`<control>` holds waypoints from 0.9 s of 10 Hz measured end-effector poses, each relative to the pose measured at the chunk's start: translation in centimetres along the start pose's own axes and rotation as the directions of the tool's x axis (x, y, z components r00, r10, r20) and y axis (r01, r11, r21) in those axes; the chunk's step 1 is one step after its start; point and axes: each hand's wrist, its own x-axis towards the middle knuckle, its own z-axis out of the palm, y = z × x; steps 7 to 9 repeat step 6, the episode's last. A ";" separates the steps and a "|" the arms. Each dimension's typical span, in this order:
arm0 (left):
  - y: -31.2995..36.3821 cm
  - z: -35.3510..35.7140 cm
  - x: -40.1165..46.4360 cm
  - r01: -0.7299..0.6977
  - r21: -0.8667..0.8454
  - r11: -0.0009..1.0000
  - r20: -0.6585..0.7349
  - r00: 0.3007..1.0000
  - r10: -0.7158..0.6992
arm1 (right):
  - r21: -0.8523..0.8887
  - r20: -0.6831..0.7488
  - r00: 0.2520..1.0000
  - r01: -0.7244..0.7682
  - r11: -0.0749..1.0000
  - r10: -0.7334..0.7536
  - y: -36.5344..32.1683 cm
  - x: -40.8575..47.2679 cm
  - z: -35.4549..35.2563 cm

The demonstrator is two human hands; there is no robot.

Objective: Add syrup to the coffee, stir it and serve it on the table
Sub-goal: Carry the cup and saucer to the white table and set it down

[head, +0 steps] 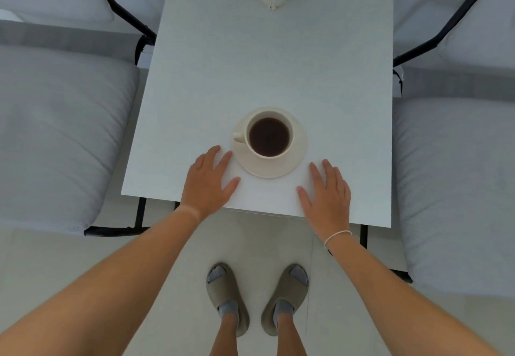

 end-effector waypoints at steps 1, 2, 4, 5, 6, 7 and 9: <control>-0.1 1.4 -1.5 -0.037 0.162 0.986 0.133 0.991 0.015 | -0.050 0.021 1.000 0.012 0.999 -0.011 0.4 -0.8 0.6; 0.1 1.9 -2.0 -0.038 0.197 0.980 0.150 0.989 0.008 | -0.063 0.044 0.999 0.004 0.998 -0.001 0.3 -1.2 0.7; 0.3 1.6 -1.9 -0.043 0.250 0.967 0.185 0.983 -0.004 | -0.059 0.055 0.998 -0.006 0.998 0.010 0.0 -1.4 0.6; 0.6 1.4 -1.9 -0.038 0.248 0.968 0.185 0.983 -0.009 | 0.037 0.056 0.998 -0.004 0.999 0.002 0.0 -1.4 0.3; 0.7 1.2 -2.0 -0.031 0.252 0.967 0.183 0.983 -0.016 | 0.463 -0.020 0.996 -0.066 0.884 0.085 -1.9 -2.3 -2.0; 0.7 1.2 -2.0 -0.031 0.252 0.967 0.183 0.983 -0.016 | 0.463 -0.020 0.996 -0.066 0.884 0.085 -1.9 -2.3 -2.0; 0.7 1.2 -2.0 -0.031 0.252 0.967 0.183 0.983 -0.016 | 0.463 -0.020 0.996 -0.066 0.884 0.085 -1.9 -2.3 -2.0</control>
